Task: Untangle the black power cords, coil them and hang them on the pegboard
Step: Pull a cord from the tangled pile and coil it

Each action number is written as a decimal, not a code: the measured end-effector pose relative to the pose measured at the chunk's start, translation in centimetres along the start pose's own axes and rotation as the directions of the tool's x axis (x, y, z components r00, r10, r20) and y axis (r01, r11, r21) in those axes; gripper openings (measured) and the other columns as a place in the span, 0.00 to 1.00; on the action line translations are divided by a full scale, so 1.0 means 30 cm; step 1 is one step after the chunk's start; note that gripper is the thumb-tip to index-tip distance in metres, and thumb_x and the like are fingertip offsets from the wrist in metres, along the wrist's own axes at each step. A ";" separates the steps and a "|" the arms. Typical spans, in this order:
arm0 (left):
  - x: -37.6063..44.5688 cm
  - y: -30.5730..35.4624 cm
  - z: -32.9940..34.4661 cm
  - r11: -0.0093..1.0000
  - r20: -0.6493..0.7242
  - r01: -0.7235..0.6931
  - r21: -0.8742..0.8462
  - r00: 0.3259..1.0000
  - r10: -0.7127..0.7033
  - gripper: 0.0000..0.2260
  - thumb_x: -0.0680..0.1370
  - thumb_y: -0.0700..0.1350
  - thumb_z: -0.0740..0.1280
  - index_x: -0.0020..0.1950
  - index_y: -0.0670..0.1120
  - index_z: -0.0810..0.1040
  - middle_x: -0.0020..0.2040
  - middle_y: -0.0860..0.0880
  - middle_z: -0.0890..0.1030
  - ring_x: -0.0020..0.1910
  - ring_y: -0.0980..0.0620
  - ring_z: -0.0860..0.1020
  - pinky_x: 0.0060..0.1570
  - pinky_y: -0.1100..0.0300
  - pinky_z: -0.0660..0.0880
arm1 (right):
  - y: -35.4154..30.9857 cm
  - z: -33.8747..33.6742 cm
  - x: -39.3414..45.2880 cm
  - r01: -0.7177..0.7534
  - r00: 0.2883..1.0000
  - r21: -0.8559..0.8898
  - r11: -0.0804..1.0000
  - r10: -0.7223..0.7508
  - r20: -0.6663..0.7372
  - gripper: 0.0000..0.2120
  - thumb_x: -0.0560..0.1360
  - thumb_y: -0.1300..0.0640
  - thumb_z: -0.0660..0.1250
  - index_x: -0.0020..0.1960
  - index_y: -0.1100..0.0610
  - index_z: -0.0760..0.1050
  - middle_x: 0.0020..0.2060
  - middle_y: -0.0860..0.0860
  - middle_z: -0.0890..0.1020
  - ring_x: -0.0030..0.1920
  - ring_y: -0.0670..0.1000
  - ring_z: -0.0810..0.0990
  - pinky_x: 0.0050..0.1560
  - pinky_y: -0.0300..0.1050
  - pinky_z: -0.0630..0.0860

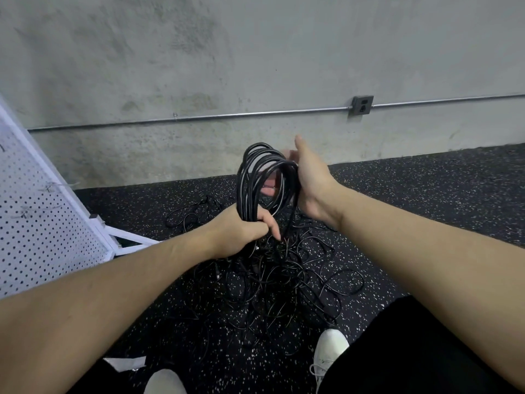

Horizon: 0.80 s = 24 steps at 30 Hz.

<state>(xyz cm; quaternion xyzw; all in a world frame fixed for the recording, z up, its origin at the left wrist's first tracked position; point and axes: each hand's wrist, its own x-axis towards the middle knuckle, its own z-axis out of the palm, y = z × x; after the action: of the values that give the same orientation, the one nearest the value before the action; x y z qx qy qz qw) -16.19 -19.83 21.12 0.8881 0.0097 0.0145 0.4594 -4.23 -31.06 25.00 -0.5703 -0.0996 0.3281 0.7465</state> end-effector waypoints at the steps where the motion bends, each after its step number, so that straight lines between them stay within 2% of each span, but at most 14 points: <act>1: -0.001 -0.005 -0.006 1.000 -0.001 0.000 -0.013 1.000 0.000 0.13 0.69 0.45 0.61 0.40 0.55 0.86 0.44 0.31 0.76 0.38 0.37 0.73 0.40 0.46 0.70 | -0.003 0.010 -0.006 -0.023 1.000 -0.020 1.000 0.023 0.006 0.28 0.85 0.39 0.49 0.51 0.60 0.77 0.33 0.57 0.83 0.35 0.55 0.83 0.44 0.51 0.84; 3: -0.007 -0.014 -0.008 0.999 0.019 -0.002 -0.046 1.000 0.003 0.13 0.69 0.46 0.62 0.38 0.57 0.86 0.45 0.37 0.74 0.40 0.47 0.74 0.44 0.51 0.70 | -0.005 0.029 -0.009 -0.042 0.999 -0.049 0.998 0.041 -0.014 0.29 0.85 0.38 0.47 0.39 0.57 0.72 0.24 0.52 0.73 0.26 0.51 0.73 0.32 0.44 0.75; 4: -0.012 -0.012 -0.004 0.996 0.049 0.000 -0.088 0.999 0.004 0.13 0.68 0.47 0.62 0.39 0.57 0.86 0.47 0.38 0.74 0.42 0.48 0.75 0.47 0.53 0.69 | -0.006 0.038 -0.009 -0.049 0.999 -0.032 0.998 0.049 -0.023 0.29 0.85 0.37 0.46 0.37 0.55 0.68 0.22 0.50 0.68 0.24 0.50 0.67 0.29 0.42 0.69; 6: -0.015 0.002 0.001 0.975 0.122 0.039 -0.217 0.992 -0.013 0.16 0.67 0.44 0.61 0.44 0.51 0.87 0.51 0.32 0.78 0.46 0.44 0.76 0.50 0.53 0.72 | -0.012 0.042 -0.007 -0.070 0.997 0.028 0.997 0.071 -0.026 0.30 0.84 0.36 0.45 0.37 0.56 0.68 0.22 0.49 0.62 0.22 0.48 0.61 0.25 0.39 0.63; 8: -0.013 0.010 0.004 0.943 0.177 0.084 -0.321 0.984 -0.027 0.18 0.67 0.40 0.58 0.47 0.45 0.87 0.55 0.35 0.84 0.56 0.47 0.82 0.58 0.55 0.77 | -0.018 0.030 -0.001 -0.107 0.994 0.060 0.993 0.108 -0.016 0.32 0.84 0.35 0.44 0.37 0.57 0.71 0.23 0.48 0.60 0.21 0.47 0.59 0.22 0.36 0.62; 10: -0.012 0.012 0.008 0.919 0.208 0.103 -0.380 0.978 -0.023 0.20 0.68 0.39 0.58 0.47 0.45 0.88 0.57 0.35 0.84 0.61 0.41 0.81 0.65 0.47 0.77 | -0.016 0.022 0.004 -0.143 0.990 0.062 0.988 0.143 0.004 0.34 0.84 0.34 0.44 0.39 0.58 0.73 0.23 0.47 0.60 0.20 0.46 0.58 0.21 0.35 0.62; 11: -0.010 0.009 0.009 0.901 0.219 0.128 -0.414 0.975 -0.038 0.20 0.68 0.40 0.58 0.47 0.47 0.89 0.54 0.36 0.85 0.59 0.39 0.82 0.64 0.46 0.78 | -0.015 0.021 0.004 -0.152 0.988 0.064 0.986 0.151 0.014 0.34 0.83 0.34 0.45 0.41 0.59 0.74 0.22 0.47 0.60 0.20 0.45 0.58 0.21 0.35 0.61; 13: -0.003 -0.002 0.013 0.862 0.228 0.179 -0.475 0.971 -0.076 0.20 0.68 0.40 0.58 0.47 0.46 0.89 0.45 0.44 0.85 0.50 0.42 0.84 0.55 0.51 0.81 | -0.012 0.019 0.009 -0.151 0.988 0.082 0.985 0.149 0.027 0.33 0.84 0.34 0.45 0.43 0.60 0.74 0.22 0.47 0.60 0.20 0.45 0.58 0.22 0.35 0.62; 15: 0.003 -0.007 0.015 0.863 0.191 0.168 -0.477 0.978 -0.084 0.20 0.68 0.39 0.58 0.47 0.45 0.89 0.41 0.47 0.78 0.41 0.48 0.80 0.49 0.53 0.81 | -0.010 0.019 0.011 -0.135 0.990 0.102 0.986 0.131 0.051 0.33 0.84 0.35 0.44 0.44 0.60 0.73 0.23 0.47 0.61 0.21 0.46 0.61 0.22 0.36 0.67; 17: 0.005 -0.014 0.010 0.856 0.142 0.145 -0.497 0.986 -0.084 0.19 0.68 0.39 0.59 0.48 0.45 0.89 0.41 0.47 0.74 0.36 0.52 0.74 0.44 0.54 0.78 | -0.003 0.011 0.017 -0.121 0.989 0.120 0.985 0.110 0.097 0.32 0.85 0.37 0.44 0.47 0.60 0.74 0.25 0.50 0.69 0.25 0.48 0.70 0.28 0.42 0.78; 19: 0.007 -0.016 0.000 0.837 0.062 0.114 -0.536 0.993 -0.096 0.19 0.68 0.39 0.59 0.48 0.45 0.89 0.40 0.47 0.73 0.35 0.52 0.71 0.41 0.56 0.75 | 0.008 -0.003 0.021 -0.093 0.987 0.049 0.994 0.086 0.133 0.29 0.86 0.41 0.43 0.55 0.60 0.74 0.33 0.54 0.80 0.34 0.52 0.80 0.40 0.48 0.83; 22: 0.019 -0.015 -0.019 0.770 -0.085 0.048 -0.636 0.988 -0.132 0.19 0.67 0.37 0.59 0.48 0.44 0.89 0.39 0.45 0.73 0.33 0.53 0.71 0.41 0.55 0.74 | 0.048 -0.029 0.030 -0.083 0.966 -0.265 0.961 0.143 0.215 0.20 0.85 0.53 0.44 0.55 0.55 0.75 0.52 0.57 0.86 0.48 0.55 0.83 0.58 0.57 0.81; 24: 0.029 -0.011 -0.032 0.706 -0.163 0.003 -0.708 0.972 -0.168 0.19 0.69 0.36 0.59 0.48 0.43 0.88 0.38 0.45 0.73 0.33 0.52 0.71 0.39 0.55 0.73 | 0.081 -0.051 0.034 -0.040 0.931 -0.538 0.842 0.227 0.286 0.18 0.82 0.58 0.49 0.61 0.53 0.75 0.56 0.54 0.85 0.57 0.54 0.82 0.67 0.61 0.75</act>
<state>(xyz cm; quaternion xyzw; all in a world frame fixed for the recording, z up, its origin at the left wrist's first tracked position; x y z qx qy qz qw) -15.37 -18.82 21.41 0.6379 0.0944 0.0918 0.7588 -3.55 -31.31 22.05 -0.6922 -0.2713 0.4333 0.5094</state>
